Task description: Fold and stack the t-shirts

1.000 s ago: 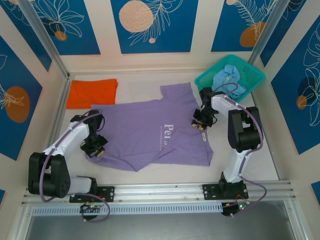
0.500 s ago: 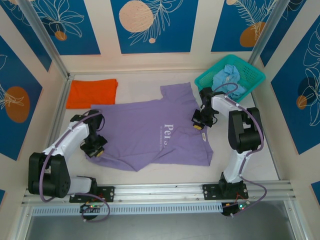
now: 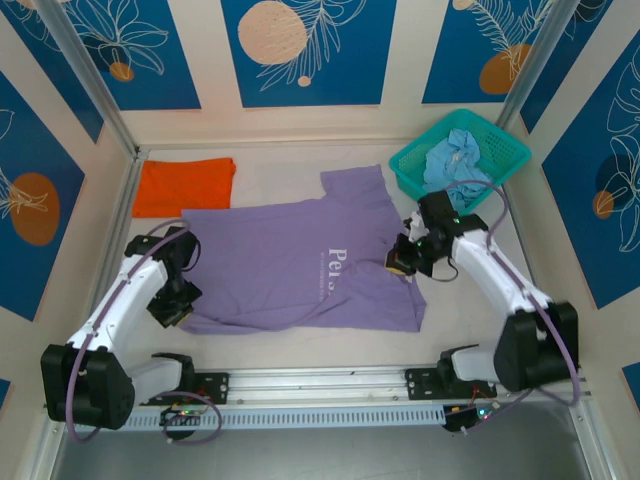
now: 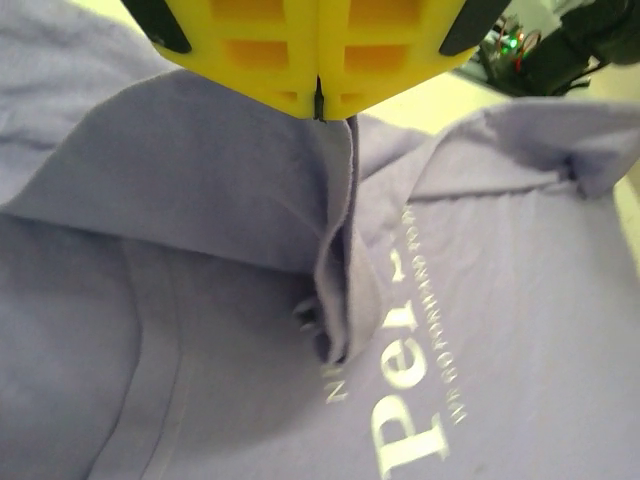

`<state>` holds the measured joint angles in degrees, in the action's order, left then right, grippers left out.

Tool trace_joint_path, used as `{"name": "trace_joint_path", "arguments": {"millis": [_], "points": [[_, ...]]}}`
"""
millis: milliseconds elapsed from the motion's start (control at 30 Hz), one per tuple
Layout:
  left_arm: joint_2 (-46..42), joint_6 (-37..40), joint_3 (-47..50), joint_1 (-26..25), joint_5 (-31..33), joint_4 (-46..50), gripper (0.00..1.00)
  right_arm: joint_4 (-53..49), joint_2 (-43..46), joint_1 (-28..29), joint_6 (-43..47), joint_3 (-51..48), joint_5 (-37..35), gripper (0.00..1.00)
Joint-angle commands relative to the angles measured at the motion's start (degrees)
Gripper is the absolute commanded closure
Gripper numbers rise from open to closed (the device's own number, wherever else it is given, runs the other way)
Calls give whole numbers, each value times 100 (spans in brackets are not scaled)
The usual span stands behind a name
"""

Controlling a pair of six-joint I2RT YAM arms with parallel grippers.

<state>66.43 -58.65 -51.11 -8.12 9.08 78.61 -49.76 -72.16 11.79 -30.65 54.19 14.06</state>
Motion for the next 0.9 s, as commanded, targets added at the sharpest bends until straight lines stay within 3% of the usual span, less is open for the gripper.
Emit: {"name": "trace_joint_path", "arguments": {"millis": [0,167,500,633,867], "points": [[-86,-142,-50,-39,-20,728,100,-92,1131,32,110,-502,740,100],[-160,-209,-247,-32,127,1255,100,111,2528,76,-326,-963,1000,100],[-410,-116,-442,165,499,1486,100,-116,3487,86,-689,-901,908,100],[-1,297,-852,330,727,1261,100,15,3092,65,-559,-743,737,100],[1246,791,-1704,552,955,809,100,230,1475,-9,-55,-102,341,100]]}}
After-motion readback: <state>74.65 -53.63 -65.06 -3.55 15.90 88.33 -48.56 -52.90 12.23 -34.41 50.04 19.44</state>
